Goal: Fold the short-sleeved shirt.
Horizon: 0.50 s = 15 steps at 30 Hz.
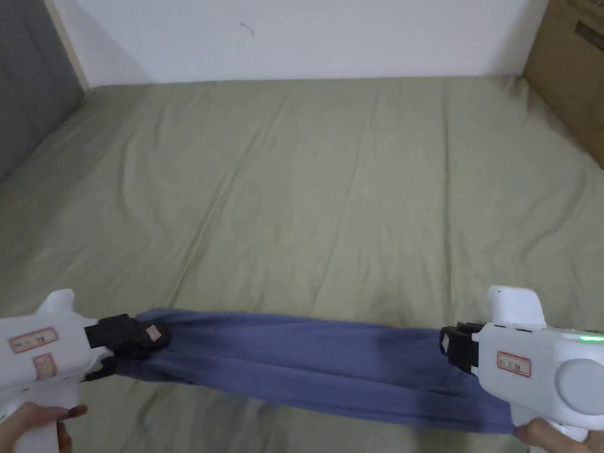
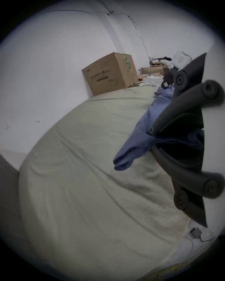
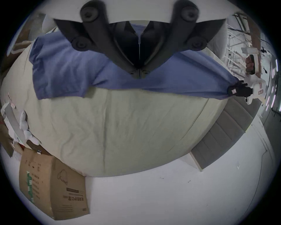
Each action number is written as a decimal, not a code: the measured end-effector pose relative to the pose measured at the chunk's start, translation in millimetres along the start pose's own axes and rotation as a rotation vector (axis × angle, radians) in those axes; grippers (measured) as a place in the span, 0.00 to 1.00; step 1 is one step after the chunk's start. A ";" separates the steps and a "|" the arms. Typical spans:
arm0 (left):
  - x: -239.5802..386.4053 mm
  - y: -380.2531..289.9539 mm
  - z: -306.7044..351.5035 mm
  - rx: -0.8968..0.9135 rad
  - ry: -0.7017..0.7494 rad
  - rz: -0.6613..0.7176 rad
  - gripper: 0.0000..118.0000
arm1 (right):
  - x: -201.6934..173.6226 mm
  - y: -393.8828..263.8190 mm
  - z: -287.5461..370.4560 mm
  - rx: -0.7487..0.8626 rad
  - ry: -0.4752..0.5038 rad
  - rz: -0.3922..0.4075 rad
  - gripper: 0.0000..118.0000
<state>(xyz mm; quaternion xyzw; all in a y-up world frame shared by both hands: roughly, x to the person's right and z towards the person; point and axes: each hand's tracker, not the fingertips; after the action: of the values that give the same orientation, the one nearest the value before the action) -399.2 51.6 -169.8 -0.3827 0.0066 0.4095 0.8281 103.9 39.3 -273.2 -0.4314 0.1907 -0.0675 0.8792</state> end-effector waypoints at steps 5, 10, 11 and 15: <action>-10.5 26.1 25.8 0.036 0.223 -0.112 0.05 | 21.4 -1.1 11.3 0.015 -0.017 -0.051 0.00; -7.0 34.3 42.1 0.049 0.238 -0.133 0.05 | 23.5 -1.6 19.1 0.030 -0.037 -0.084 0.00; 2.6 31.7 40.2 0.055 0.233 -0.147 0.05 | 22.9 -0.9 19.4 0.031 -0.038 -0.086 0.00; 61.8 15.8 28.7 0.086 0.278 -0.361 0.05 | 22.7 -0.2 20.3 0.029 -0.041 -0.086 0.00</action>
<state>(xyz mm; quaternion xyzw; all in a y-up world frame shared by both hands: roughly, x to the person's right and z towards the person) -377.6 117.4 -179.5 -0.3946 0.0694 0.1975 0.8947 132.8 47.6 -268.0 -0.4276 0.1528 -0.0993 0.8854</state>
